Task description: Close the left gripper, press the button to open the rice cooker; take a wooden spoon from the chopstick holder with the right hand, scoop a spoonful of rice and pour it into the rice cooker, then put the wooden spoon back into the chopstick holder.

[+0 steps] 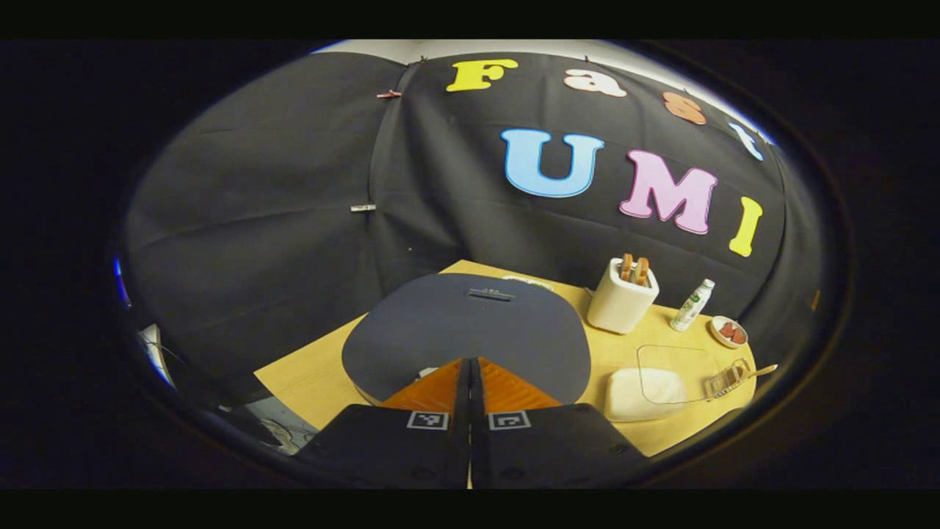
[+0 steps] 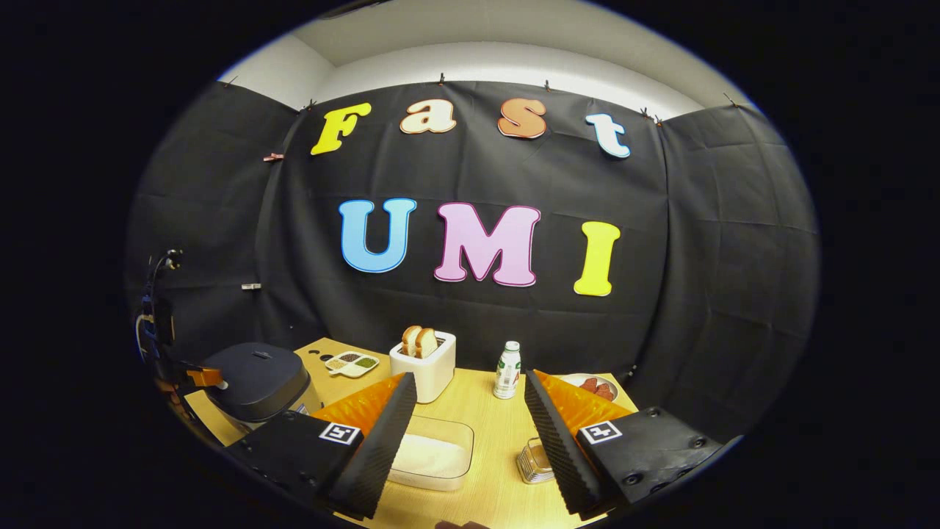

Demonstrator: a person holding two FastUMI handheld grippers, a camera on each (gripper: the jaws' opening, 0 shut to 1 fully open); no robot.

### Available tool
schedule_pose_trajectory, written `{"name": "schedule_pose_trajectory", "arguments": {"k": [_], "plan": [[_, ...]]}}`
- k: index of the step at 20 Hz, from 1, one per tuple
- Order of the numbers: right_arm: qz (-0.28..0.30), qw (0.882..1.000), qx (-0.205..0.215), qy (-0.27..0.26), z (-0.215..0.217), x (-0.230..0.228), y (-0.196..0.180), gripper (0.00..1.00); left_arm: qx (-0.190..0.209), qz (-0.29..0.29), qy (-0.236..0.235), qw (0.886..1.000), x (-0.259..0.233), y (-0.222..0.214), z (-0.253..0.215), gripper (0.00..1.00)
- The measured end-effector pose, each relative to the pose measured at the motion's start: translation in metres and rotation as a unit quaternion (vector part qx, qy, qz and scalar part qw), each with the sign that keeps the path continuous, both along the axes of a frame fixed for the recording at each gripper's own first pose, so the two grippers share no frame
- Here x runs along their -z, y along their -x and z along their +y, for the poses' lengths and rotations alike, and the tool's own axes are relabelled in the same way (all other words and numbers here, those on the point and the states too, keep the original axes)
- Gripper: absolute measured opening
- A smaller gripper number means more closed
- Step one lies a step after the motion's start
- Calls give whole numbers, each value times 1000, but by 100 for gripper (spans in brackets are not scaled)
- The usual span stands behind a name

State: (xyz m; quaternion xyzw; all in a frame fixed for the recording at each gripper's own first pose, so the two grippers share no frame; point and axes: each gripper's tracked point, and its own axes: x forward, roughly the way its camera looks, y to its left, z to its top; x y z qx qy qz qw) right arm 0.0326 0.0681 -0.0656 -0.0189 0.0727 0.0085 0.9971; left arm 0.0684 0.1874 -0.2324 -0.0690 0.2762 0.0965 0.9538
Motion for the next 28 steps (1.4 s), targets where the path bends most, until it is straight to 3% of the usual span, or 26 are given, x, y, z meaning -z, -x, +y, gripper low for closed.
{"name": "schedule_pose_trajectory", "arguments": {"k": [8, 12, 15, 20, 23, 24, 28], "plan": [[2, 1000, -4, 4, -3, 0, 0, 93, -6, 4, 13, 1000, 2, 0, 0, 6], [0, 1000, -8, 6, -4, -2, 1, 93, 2, 18, -21, 1000, 6, 2, -1, 10], [-1, 1000, -9, 9, -7, -4, 3, 93, -14, 16, 6, 1000, 4, 2, 1, 7], [3, 1000, -12, 8, -8, -2, 3, 93, -6, 12, -2, 1000, 7, 4, 0, 6], [4, 1000, -15, 7, -7, -2, 3, 93, -15, -2, 24, 1000, 9, 6, 0, 8], [4, 1000, -16, 7, -6, -2, 3, 93, -16, -4, 27, 1000, 9, 7, 0, 5], [4, 1000, -15, 6, -8, -2, 2, 93, -21, -7, 10, 1000, 7, 5, 0, 6]]}}
